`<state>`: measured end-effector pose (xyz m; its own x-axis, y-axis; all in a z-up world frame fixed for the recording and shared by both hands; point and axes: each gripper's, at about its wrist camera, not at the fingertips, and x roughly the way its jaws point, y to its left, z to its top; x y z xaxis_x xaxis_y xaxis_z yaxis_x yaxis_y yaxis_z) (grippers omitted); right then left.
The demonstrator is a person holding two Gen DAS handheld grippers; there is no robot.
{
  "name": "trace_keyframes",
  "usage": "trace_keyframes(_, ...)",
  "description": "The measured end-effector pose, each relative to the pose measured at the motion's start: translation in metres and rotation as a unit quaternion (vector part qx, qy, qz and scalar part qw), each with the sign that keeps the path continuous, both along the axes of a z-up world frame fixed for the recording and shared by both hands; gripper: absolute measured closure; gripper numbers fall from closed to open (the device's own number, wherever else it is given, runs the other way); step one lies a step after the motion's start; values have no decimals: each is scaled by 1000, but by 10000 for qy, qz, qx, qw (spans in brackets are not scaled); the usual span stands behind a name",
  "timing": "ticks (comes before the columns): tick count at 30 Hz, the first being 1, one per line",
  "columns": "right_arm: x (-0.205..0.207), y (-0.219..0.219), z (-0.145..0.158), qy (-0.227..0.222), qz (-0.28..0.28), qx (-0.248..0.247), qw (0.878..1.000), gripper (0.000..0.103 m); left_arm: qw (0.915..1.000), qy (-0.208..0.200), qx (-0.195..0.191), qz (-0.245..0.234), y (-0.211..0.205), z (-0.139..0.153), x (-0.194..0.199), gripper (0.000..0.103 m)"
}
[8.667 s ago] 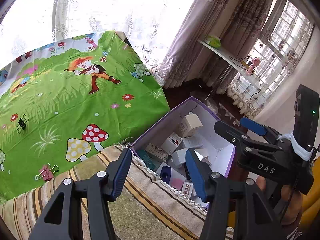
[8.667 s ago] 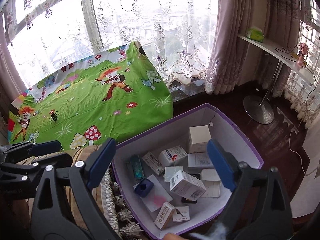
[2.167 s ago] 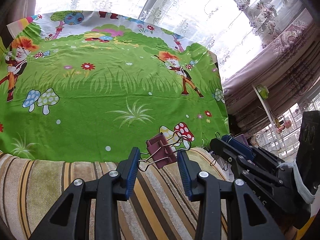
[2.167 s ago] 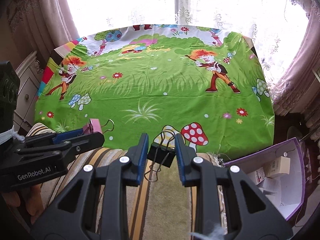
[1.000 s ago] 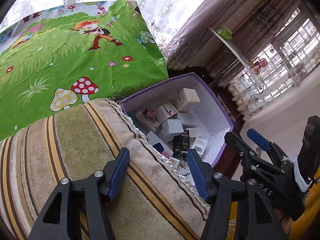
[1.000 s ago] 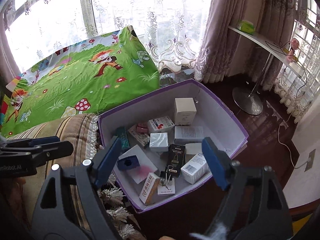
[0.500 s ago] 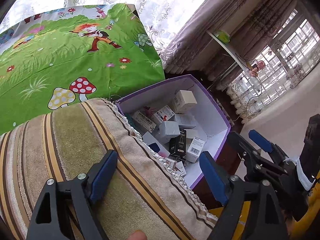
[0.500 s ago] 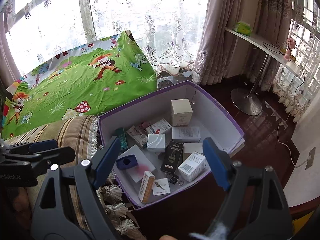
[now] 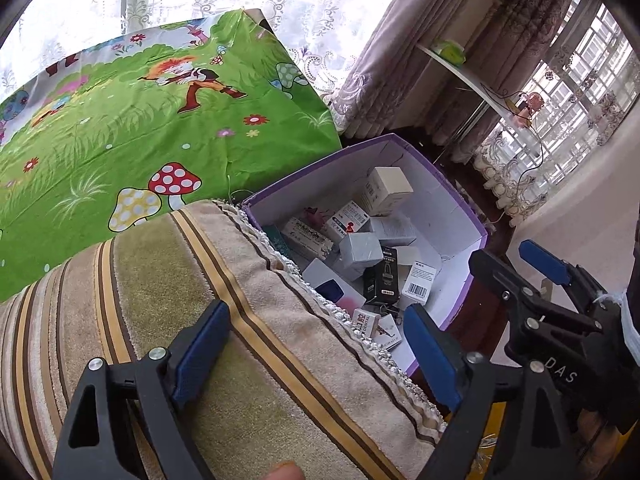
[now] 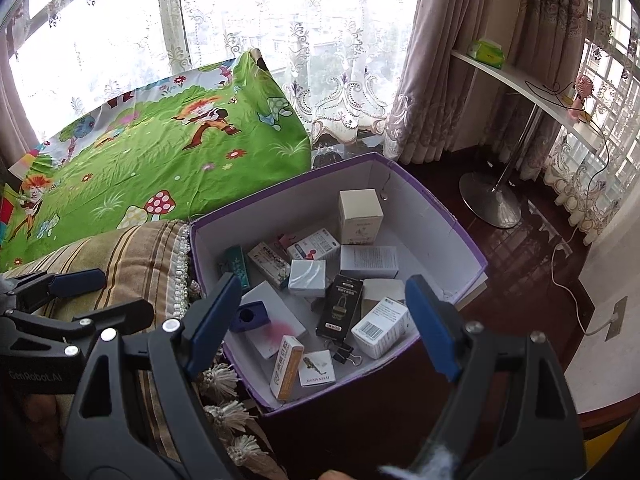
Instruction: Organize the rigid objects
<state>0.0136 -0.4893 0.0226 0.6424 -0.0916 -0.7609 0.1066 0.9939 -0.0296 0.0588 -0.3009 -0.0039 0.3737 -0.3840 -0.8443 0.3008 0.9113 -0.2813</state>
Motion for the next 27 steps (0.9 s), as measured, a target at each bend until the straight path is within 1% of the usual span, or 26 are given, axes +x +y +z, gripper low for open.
trace_keyframes(27,1,0,-4,67,22,19,10000,17,10000,3,-11,3,0,0,0,13)
